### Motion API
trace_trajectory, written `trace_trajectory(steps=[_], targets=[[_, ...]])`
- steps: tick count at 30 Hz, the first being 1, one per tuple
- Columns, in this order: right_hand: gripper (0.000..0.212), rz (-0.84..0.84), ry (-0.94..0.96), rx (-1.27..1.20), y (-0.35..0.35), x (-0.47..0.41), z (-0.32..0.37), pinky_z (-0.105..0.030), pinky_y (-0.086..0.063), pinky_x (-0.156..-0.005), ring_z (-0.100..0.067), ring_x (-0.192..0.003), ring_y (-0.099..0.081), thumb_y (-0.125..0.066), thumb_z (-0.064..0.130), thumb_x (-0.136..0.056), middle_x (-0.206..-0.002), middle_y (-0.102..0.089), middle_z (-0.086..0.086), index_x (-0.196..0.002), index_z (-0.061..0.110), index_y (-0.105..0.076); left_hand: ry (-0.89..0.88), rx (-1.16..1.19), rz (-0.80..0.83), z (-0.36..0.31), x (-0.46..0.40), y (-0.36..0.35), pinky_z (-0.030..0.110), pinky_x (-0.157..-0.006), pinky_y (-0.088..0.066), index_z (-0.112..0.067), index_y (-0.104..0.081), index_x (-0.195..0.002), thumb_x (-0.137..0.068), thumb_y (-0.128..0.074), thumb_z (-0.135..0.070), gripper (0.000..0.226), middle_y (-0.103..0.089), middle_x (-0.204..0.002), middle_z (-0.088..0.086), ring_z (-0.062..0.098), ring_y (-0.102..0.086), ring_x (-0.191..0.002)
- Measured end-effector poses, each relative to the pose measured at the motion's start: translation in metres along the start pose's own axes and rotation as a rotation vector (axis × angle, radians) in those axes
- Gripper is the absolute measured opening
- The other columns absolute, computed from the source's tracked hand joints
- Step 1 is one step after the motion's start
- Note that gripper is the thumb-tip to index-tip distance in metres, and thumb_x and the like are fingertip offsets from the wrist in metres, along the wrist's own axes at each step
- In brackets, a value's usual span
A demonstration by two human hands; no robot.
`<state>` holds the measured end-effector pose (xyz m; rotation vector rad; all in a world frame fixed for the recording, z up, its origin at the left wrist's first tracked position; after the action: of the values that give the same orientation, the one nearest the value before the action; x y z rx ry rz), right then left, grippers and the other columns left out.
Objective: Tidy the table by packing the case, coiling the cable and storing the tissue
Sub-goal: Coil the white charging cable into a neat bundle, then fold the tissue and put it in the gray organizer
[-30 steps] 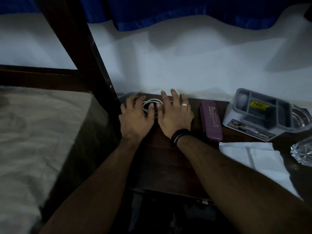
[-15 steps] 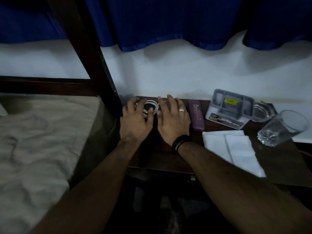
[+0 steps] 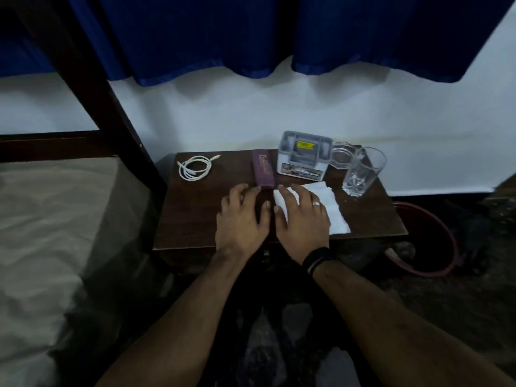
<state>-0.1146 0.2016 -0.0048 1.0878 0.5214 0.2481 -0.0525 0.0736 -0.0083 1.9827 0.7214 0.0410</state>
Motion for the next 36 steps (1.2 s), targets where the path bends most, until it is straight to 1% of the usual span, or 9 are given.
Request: trace_trajectory(steps=[5, 8, 16, 21, 26, 30, 32, 34, 36], targets=[[0.042, 0.127, -0.085, -0.011, -0.008, 0.005, -0.049, -0.051, -0.051, -0.091, -0.039, -0.117, -0.056, -0.056, 0.037, -0.091, -0.130, -0.060, -0.009, -0.128, 0.020, -0.065, 0.019, -0.050, 0.203, -0.019, 0.003, -0.045, 0.052, -0.090, -0.053, -0.027, -0.059, -0.130, -0.093, -0.057, -0.045, 0.041, -0.047, -0.137, 0.000, 0.032, -0.048, -0.122], [0.040, 0.195, -0.137, -0.004, -0.016, -0.005, -0.070, -0.051, -0.050, -0.096, -0.038, -0.120, -0.054, -0.062, 0.036, -0.090, -0.132, -0.059, -0.007, -0.128, 0.023, -0.065, 0.113, -0.061, 0.342, -0.017, -0.004, -0.068, 0.052, -0.095, -0.050, -0.026, -0.056, -0.135, -0.094, -0.056, -0.048, 0.047, -0.045, -0.139, 0.001, 0.032, -0.047, -0.125], [0.050, 0.394, -0.253, 0.058, -0.020, -0.055, -0.119, -0.049, -0.044, -0.106, -0.041, -0.124, -0.050, -0.063, 0.043, -0.090, -0.142, -0.049, -0.006, -0.138, 0.031, -0.056, 0.258, -0.100, 0.486, -0.015, -0.046, -0.090, 0.047, -0.096, -0.051, -0.013, -0.049, -0.136, -0.088, -0.062, -0.061, 0.069, -0.047, -0.136, 0.009, 0.035, -0.055, -0.121], [0.054, 0.463, -0.292, 0.023, -0.025, -0.071, -0.126, -0.052, -0.044, -0.106, -0.041, -0.126, -0.050, -0.066, 0.043, -0.088, -0.141, -0.050, -0.006, -0.140, 0.033, -0.053, 0.239, -0.046, 0.507, -0.014, -0.053, -0.099, 0.046, -0.095, -0.051, -0.019, -0.056, -0.127, -0.090, -0.065, -0.053, 0.052, -0.048, -0.131, 0.005, 0.031, -0.058, -0.116], [0.066, 0.458, -0.289, -0.044, -0.028, -0.080, -0.124, -0.049, -0.044, -0.106, -0.040, -0.123, -0.054, -0.069, 0.041, -0.086, -0.139, -0.052, -0.010, -0.145, 0.028, -0.045, 0.165, -0.020, 0.496, -0.017, -0.056, -0.099, 0.042, -0.086, -0.053, -0.020, -0.064, -0.106, -0.094, -0.062, -0.044, 0.027, -0.053, -0.112, 0.003, 0.029, -0.062, -0.099], [0.077, 0.436, -0.324, -0.156, -0.028, -0.081, -0.131, -0.051, -0.046, -0.104, -0.039, -0.123, -0.054, -0.078, 0.039, -0.079, -0.136, -0.055, -0.013, -0.145, 0.020, -0.043, 0.172, 0.281, 0.446, -0.017, -0.063, -0.088, 0.035, -0.072, -0.050, -0.017, -0.060, -0.093, -0.091, -0.067, -0.032, 0.017, -0.067, -0.094, -0.002, 0.017, -0.065, -0.083], [0.084, 0.424, -0.359, -0.317, -0.029, -0.082, -0.135, -0.050, -0.047, -0.103, -0.034, -0.124, -0.055, -0.083, 0.038, -0.072, -0.136, -0.059, -0.010, -0.143, 0.018, -0.044, 0.205, 0.469, 0.412, -0.017, -0.066, -0.079, 0.034, -0.069, -0.048, -0.019, -0.057, -0.090, -0.089, -0.069, -0.023, 0.012, -0.067, -0.088, -0.004, 0.011, -0.061, -0.075], [0.093, 0.411, -0.413, -0.539, -0.028, -0.082, -0.135, -0.048, -0.050, -0.102, -0.025, -0.125, -0.058, -0.088, 0.037, -0.067, -0.136, -0.062, -0.002, -0.145, 0.016, -0.043, 0.248, 0.607, 0.360, -0.016, -0.069, -0.071, 0.034, -0.071, -0.048, -0.021, -0.058, -0.092, -0.085, -0.069, -0.020, 0.014, -0.069, -0.092, 0.000, 0.013, -0.061, -0.078], [0.078, 0.418, -0.486, -0.807, -0.030, -0.082, -0.135, -0.032, -0.058, -0.084, -0.014, -0.110, -0.067, -0.090, 0.024, -0.070, -0.123, -0.068, 0.008, -0.135, 0.016, -0.048, 0.296, 0.728, 0.326, -0.014, -0.071, -0.064, 0.032, -0.073, -0.051, -0.024, -0.061, -0.098, -0.085, -0.068, -0.016, 0.017, -0.071, -0.096, -0.002, 0.012, -0.066, -0.082]])
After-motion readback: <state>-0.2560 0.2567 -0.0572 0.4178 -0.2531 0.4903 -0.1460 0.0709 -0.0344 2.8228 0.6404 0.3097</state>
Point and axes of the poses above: each hand's wrist, its own x-axis away from the middle knuckle, its own y-axis out of the back of the hand, z = x × y, the point moved 5 cm from there along -x, towards the middle knuckle
